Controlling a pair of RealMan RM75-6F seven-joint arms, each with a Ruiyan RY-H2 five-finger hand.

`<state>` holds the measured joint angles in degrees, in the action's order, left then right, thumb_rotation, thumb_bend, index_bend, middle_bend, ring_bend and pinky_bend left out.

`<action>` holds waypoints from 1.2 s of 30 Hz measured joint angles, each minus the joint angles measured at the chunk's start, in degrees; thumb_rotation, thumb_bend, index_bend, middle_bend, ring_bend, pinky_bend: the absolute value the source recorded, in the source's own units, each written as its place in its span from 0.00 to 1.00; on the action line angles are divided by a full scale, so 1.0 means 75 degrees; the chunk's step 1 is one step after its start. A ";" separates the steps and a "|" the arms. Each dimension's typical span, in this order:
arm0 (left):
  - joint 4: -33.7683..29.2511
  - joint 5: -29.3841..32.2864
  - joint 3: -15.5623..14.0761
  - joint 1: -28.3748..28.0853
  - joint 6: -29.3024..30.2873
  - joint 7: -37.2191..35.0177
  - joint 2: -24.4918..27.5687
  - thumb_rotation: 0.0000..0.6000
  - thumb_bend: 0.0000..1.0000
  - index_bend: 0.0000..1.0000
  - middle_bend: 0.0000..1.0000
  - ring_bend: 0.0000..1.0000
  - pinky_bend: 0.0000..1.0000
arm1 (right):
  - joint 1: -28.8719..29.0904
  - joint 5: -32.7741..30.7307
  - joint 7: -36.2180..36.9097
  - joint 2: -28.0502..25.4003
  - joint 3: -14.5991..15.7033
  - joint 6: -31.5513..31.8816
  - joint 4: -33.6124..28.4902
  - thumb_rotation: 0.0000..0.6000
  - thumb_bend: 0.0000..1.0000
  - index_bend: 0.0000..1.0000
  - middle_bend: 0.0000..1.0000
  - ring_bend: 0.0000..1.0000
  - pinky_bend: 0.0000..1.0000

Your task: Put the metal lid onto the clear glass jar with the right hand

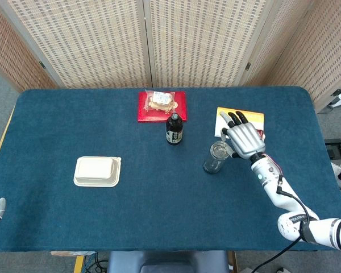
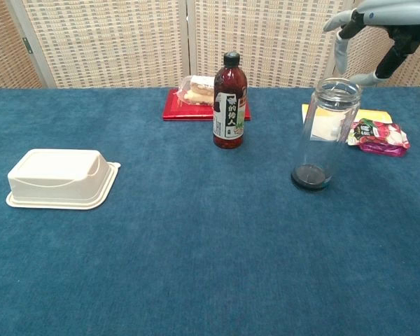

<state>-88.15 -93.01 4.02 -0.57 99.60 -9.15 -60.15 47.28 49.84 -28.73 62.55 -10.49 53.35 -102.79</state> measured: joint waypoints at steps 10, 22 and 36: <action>0.0009 0.0034 0.0027 -0.0002 0.0000 0.0005 -0.0007 1.00 0.42 0.00 0.00 0.00 0.01 | -0.0137 0.0353 0.0357 -0.0321 -0.0014 0.0149 -0.0488 1.00 0.39 0.45 0.00 0.00 0.00; -0.0030 0.0019 0.0018 -0.0031 -0.0063 0.0213 -0.0067 1.00 0.42 0.00 0.00 0.00 0.01 | -0.0514 0.1048 0.0373 -0.0737 0.0408 0.0311 -0.1101 1.00 0.38 0.45 0.00 0.00 0.00; -0.0043 -0.0022 0.0013 -0.0014 -0.0009 0.0105 -0.0046 1.00 0.42 0.00 0.00 0.00 0.01 | -0.0508 0.0981 0.0282 -0.0454 0.0580 0.0133 -0.0846 1.00 0.38 0.45 0.00 0.00 0.00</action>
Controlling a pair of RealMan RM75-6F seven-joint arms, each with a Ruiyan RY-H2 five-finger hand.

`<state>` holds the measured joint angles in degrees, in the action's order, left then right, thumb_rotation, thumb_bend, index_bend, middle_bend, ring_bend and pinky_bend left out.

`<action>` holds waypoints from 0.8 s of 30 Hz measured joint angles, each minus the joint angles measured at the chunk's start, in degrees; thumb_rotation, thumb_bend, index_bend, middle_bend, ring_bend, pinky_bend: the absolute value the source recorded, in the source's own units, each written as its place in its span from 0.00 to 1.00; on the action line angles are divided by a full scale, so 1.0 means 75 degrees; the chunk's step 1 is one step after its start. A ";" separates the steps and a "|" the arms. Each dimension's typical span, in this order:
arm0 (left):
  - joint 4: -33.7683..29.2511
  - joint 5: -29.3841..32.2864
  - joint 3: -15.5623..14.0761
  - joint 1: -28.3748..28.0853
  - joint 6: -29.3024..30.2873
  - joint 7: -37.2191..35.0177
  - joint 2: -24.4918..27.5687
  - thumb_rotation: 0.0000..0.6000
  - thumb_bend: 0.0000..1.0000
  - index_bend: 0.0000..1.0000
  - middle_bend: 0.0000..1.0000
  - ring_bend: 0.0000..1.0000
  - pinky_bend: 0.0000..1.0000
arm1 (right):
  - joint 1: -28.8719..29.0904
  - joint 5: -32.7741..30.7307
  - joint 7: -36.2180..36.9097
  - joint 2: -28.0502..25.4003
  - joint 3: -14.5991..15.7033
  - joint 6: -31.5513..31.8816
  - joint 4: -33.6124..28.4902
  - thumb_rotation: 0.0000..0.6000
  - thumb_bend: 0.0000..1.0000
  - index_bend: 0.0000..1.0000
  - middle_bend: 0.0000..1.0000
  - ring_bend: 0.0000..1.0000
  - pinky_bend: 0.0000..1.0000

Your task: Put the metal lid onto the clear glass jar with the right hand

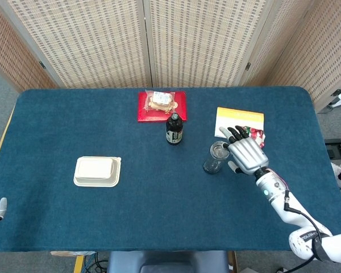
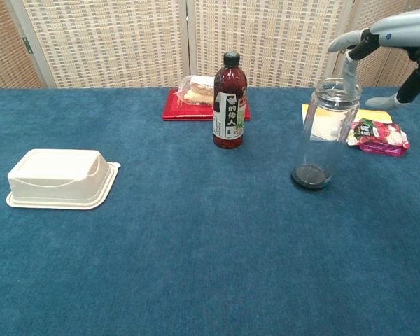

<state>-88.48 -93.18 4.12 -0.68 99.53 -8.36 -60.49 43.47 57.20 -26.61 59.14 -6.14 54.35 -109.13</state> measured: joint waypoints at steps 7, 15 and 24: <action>-0.0004 -0.0014 -0.0002 0.0018 0.0040 -0.0041 0.0012 1.00 0.42 0.00 0.00 0.00 0.01 | 0.0039 -0.0071 -0.0075 0.0094 0.0037 -0.0047 0.0065 1.00 0.38 0.45 0.00 0.00 0.00; -0.0007 -0.0036 -0.0004 0.0029 0.0069 -0.0033 0.0021 1.00 0.42 0.00 0.00 0.00 0.01 | 0.0057 -0.0118 -0.0082 0.0131 0.0043 -0.0045 0.0075 1.00 0.38 0.45 0.00 0.00 0.00; 0.0007 -0.0018 0.0004 -0.0021 -0.0027 0.0084 -0.0010 1.00 0.42 0.00 0.00 0.00 0.01 | -0.0051 0.0218 0.0253 -0.0294 -0.0163 0.0193 -0.0448 1.00 0.38 0.45 0.00 0.00 0.00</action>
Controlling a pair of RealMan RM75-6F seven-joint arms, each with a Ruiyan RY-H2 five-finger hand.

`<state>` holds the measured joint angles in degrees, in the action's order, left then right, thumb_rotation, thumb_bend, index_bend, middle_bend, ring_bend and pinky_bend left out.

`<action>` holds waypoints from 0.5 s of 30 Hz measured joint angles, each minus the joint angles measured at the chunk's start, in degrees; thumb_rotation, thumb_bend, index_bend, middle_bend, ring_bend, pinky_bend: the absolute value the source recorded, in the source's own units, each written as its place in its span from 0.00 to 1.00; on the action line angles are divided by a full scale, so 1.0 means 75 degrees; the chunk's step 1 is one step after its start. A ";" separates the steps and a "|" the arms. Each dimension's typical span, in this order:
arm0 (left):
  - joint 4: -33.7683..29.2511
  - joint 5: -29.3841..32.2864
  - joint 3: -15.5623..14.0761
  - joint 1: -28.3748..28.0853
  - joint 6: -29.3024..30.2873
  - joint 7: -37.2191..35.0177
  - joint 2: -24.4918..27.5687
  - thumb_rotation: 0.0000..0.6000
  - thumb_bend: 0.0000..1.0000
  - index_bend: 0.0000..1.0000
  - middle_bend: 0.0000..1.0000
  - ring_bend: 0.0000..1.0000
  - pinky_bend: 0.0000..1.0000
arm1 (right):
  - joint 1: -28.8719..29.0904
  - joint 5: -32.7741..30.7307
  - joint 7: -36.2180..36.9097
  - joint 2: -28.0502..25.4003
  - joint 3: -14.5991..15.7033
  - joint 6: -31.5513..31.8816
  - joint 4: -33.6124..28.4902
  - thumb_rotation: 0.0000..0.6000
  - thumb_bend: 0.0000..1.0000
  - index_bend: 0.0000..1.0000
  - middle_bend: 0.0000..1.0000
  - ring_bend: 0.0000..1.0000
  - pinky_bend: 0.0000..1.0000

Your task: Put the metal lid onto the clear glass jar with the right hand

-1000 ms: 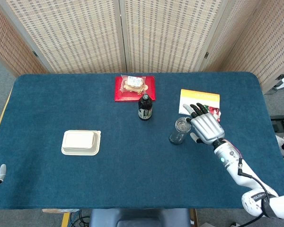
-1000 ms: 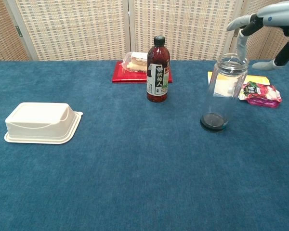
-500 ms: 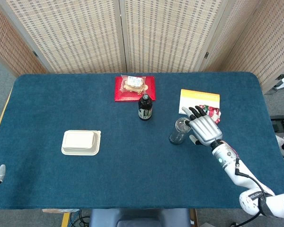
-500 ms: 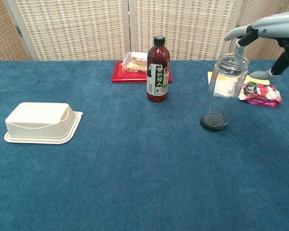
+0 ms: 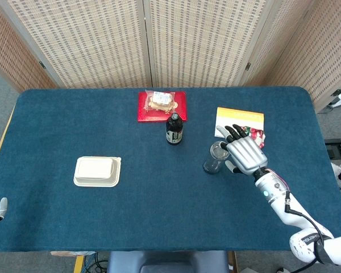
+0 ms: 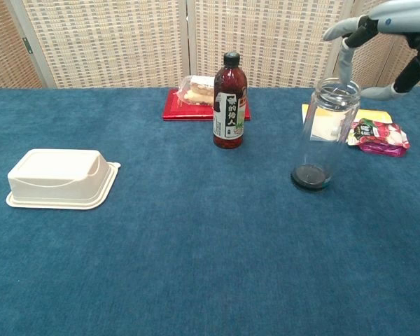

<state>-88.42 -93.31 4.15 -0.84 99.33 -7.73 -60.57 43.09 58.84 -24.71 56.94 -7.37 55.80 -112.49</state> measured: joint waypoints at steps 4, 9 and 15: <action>-0.0004 -0.0009 0.0003 -0.0009 -0.0001 0.0038 -0.0014 1.00 0.43 0.00 0.00 0.00 0.01 | -0.0186 0.0329 0.0156 -0.0248 -0.0032 0.0262 -0.0282 1.00 0.38 0.39 0.00 0.00 0.00; -0.0029 -0.0048 -0.0020 -0.0016 -0.0016 0.0150 -0.0031 1.00 0.43 0.00 0.00 0.00 0.01 | -0.0716 0.1027 0.0554 -0.0429 0.0100 0.0824 -0.0446 1.00 0.38 0.15 0.00 0.00 0.00; -0.0088 -0.0091 -0.0046 -0.0059 -0.0099 0.0302 -0.0060 1.00 0.42 0.00 0.00 0.00 0.01 | -0.1922 0.2386 0.1228 -0.0610 0.0668 0.2018 -0.0400 1.00 0.37 0.08 0.00 0.00 0.00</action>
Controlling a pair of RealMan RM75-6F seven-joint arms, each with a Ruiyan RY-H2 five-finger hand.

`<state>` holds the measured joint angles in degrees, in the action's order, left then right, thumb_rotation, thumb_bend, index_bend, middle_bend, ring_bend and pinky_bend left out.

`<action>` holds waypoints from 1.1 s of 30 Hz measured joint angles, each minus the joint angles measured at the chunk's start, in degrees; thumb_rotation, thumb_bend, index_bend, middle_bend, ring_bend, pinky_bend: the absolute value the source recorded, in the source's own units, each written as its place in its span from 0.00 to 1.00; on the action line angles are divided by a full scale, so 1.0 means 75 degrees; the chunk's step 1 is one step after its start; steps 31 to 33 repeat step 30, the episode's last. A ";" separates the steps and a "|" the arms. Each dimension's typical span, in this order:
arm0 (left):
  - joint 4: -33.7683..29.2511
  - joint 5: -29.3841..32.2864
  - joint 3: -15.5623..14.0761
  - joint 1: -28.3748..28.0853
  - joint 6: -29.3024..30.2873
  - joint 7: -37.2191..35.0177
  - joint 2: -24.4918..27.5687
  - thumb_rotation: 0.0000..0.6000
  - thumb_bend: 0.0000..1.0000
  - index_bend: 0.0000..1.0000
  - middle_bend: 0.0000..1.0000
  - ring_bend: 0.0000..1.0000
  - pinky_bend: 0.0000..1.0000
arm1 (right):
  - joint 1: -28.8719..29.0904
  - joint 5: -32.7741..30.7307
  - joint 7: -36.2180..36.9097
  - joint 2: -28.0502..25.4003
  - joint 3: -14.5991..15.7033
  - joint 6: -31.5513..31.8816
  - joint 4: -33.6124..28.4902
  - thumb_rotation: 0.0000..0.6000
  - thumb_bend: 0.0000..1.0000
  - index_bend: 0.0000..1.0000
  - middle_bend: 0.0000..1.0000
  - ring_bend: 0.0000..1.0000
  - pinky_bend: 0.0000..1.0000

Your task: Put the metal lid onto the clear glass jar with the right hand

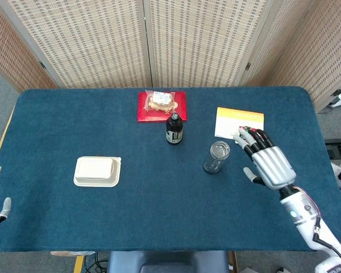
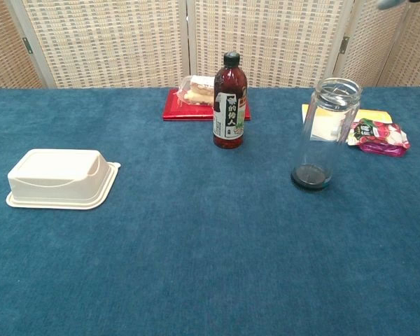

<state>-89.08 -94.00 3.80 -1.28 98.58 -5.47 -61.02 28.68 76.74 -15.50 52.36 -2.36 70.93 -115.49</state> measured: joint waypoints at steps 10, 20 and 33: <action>-0.0088 -0.0125 -0.0081 -0.0245 -0.0447 0.0377 -0.0133 1.00 0.42 0.00 0.00 0.00 0.01 | -0.2428 0.1744 0.0810 0.0186 0.1209 0.2413 0.1259 1.00 0.37 0.04 0.00 0.00 0.00; -0.0135 -0.0110 -0.0121 -0.0503 -0.0901 0.0751 -0.0290 1.00 0.42 0.00 0.00 0.00 0.01 | -0.3571 0.2176 0.1712 0.0834 0.1365 0.3544 0.2627 1.00 0.37 0.04 0.00 0.00 0.00; -0.0120 0.0025 -0.0125 -0.0530 -0.0944 0.0560 -0.0260 1.00 0.42 0.00 0.00 0.00 0.01 | -0.3641 0.2172 0.1803 0.0970 0.1129 0.3175 0.2765 1.00 0.37 0.04 0.00 0.00 0.00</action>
